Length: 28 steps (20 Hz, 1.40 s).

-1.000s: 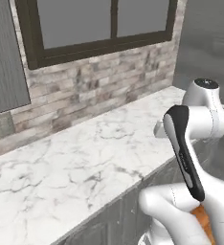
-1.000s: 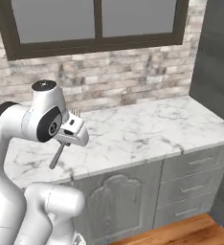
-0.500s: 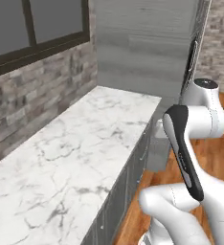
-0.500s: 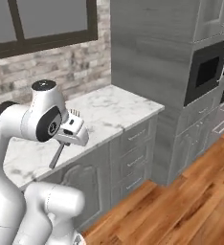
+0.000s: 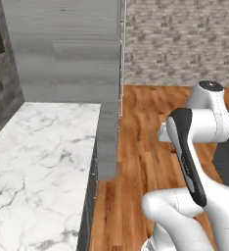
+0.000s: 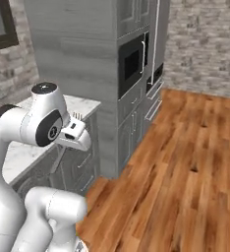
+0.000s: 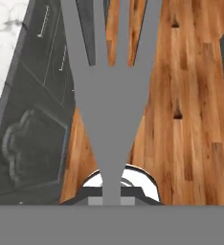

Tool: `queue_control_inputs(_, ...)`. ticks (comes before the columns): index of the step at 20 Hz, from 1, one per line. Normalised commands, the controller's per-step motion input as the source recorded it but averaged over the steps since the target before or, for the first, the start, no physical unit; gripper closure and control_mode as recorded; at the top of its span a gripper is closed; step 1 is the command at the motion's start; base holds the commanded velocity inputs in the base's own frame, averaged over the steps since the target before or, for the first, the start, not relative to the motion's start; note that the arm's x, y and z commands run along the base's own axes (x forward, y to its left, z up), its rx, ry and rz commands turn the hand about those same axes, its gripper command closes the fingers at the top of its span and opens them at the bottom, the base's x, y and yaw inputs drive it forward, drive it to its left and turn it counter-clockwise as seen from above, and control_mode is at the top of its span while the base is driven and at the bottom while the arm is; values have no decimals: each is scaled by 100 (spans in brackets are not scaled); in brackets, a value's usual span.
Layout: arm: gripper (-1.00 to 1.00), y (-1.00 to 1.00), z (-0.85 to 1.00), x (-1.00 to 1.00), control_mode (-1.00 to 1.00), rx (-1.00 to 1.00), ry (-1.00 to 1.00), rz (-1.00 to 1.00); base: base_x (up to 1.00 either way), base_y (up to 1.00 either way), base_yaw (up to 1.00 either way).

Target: Take the fork and place it on the left side of the plate. Then take the spoon and place it on the right side of the plate. Make sure they're directly next to the plate.

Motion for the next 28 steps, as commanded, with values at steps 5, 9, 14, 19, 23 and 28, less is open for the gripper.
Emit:
queue_control_inputs(5, 100, 0, 0, 0, 100, 0, 0, 0, 59, -59, -49)
queue_control_inputs(9, 100, 0, 0, 0, 100, 0, 0, 0, 68, -42, -49)
queue_control_inputs(14, 100, 0, 0, 0, 100, 0, 0, 0, 68, -32, -49)
queue_control_inputs(19, 100, 0, 0, 0, 100, 0, 0, 0, 61, -3, -52)
queue_control_inputs(23, 100, 0, 0, 0, 100, 0, 0, 0, 63, 0, -53)
queue_control_inputs(28, 100, 0, 0, 0, 100, 0, 0, 0, 80, 7, -50)
